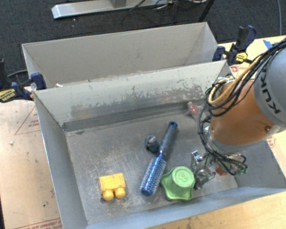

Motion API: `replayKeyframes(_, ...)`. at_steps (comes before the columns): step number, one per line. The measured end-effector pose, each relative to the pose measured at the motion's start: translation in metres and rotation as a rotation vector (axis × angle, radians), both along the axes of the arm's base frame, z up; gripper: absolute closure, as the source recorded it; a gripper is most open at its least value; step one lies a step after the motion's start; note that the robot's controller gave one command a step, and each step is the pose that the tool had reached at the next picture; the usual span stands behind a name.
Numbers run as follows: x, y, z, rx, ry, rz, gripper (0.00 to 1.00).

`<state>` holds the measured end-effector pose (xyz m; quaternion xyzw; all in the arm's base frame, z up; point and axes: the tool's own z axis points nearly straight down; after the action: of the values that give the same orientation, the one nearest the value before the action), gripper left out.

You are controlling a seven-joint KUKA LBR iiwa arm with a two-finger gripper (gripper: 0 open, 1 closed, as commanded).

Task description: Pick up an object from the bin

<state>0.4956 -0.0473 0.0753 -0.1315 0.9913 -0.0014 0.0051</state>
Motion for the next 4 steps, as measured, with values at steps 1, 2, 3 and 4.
replayKeyframes(1, 0.001, 0.001, -0.001, 0.002, -0.006, 0.000, 0.00)
replayKeyframes(2, -0.006, 0.073, 0.013, 0.003, 0.001, 0.219, 0.00)
replayKeyframes(3, 0.002, 0.136, 0.003, 0.002, 0.004, 0.288, 0.00)
replayKeyframes(4, 0.011, 0.224, 0.014, 0.004, 0.008, 0.353, 0.00)
